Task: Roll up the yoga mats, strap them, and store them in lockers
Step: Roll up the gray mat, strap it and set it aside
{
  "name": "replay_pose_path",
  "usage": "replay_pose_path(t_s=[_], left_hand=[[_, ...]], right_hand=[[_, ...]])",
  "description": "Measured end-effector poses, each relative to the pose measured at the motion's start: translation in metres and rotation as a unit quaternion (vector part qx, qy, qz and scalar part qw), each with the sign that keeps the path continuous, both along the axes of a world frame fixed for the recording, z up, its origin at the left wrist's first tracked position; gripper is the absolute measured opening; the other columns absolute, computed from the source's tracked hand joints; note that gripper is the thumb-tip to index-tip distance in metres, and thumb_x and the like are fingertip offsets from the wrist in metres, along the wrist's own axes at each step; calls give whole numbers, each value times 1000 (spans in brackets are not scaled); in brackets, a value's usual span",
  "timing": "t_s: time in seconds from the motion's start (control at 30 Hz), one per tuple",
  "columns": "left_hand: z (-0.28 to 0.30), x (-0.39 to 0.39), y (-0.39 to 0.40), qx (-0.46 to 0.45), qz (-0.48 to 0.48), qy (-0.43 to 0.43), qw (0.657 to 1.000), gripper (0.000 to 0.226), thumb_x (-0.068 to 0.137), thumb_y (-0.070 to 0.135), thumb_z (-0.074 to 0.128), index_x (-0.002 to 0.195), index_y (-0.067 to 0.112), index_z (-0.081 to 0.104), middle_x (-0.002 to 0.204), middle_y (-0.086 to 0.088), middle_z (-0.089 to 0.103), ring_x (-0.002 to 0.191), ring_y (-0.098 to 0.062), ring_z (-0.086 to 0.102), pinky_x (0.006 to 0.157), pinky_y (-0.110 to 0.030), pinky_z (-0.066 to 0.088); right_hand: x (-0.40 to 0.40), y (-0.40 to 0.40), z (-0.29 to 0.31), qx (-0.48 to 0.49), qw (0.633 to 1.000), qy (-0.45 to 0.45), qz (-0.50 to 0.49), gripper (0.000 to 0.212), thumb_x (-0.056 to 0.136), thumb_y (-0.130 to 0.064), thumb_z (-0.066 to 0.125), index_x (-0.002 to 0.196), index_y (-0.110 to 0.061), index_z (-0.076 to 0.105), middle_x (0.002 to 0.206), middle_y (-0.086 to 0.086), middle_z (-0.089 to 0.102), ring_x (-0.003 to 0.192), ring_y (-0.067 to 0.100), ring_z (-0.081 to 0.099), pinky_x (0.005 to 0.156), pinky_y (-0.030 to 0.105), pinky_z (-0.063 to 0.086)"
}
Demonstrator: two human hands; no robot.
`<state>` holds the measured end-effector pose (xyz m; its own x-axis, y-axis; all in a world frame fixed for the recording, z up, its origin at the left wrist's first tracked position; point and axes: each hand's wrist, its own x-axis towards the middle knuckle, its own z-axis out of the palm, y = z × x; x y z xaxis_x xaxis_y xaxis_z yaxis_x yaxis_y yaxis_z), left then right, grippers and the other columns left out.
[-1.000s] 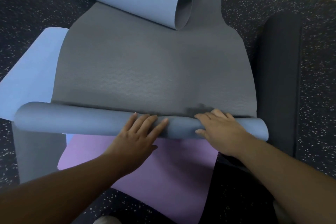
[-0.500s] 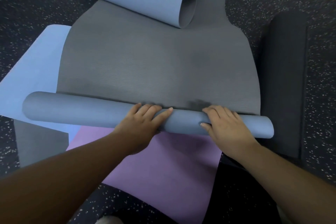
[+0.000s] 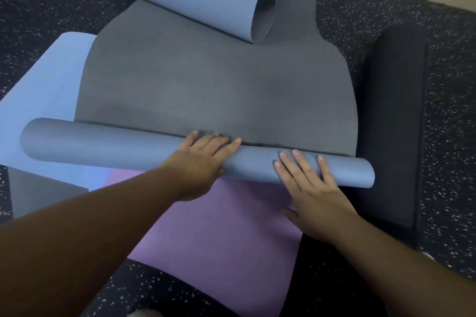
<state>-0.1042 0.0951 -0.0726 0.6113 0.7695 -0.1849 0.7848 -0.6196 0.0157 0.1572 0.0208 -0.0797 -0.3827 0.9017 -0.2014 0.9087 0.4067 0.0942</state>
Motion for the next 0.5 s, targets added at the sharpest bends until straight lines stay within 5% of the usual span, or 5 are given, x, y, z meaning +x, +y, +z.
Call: replay_pose_path(t_s=[0.2, 0.3, 0.4, 0.43, 0.5], left_hand=[[-14, 1, -21, 117, -42, -7, 992, 75, 78, 40, 62, 145, 23, 34, 146, -17, 43, 134, -38, 41, 101, -63, 36], [-15, 1, -14, 96, -33, 40, 994, 110, 54, 58, 81, 146, 25, 29, 147, -16, 41, 134, -38, 41, 100, -65, 34], [-2, 11, 4, 72, -11, 91, 993, 126, 63, 68, 71, 150, 31, -13, 159, -14, 16, 144, -38, 20, 106, -66, 23], [-1, 15, 11, 57, -2, 113, 992, 124, 74, 68, 63, 139, 34, -37, 161, -12, -4, 147, -37, 3, 109, -66, 14], [5, 22, 23, 0, 48, 162, 986, 113, 85, 64, 53, 114, 39, -54, 158, -8, -22, 145, -37, -12, 110, -66, 5]], right_hand=[[-3, 23, 0, 16, 999, -7, -47, 118, 53, -57, 83, 146, -11, 28, 147, 8, 43, 133, 34, 44, 99, 65, 34], [-10, 31, 1, 10, 998, -21, -67, 112, 74, -58, 69, 148, -21, -6, 159, 5, 16, 145, 33, 17, 109, 63, 18], [-16, 33, 3, 46, 991, 9, -126, 103, 83, -49, 64, 141, -23, -17, 160, 10, 6, 147, 34, 8, 112, 61, 10], [-19, 33, 3, 47, 988, 11, -150, 101, 85, -45, 62, 141, -22, -19, 160, 11, 3, 147, 34, 6, 113, 60, 9], [-23, 30, 0, 51, 983, -4, -176, 108, 78, -40, 71, 147, -17, -9, 158, 15, 13, 144, 39, 15, 109, 64, 19]])
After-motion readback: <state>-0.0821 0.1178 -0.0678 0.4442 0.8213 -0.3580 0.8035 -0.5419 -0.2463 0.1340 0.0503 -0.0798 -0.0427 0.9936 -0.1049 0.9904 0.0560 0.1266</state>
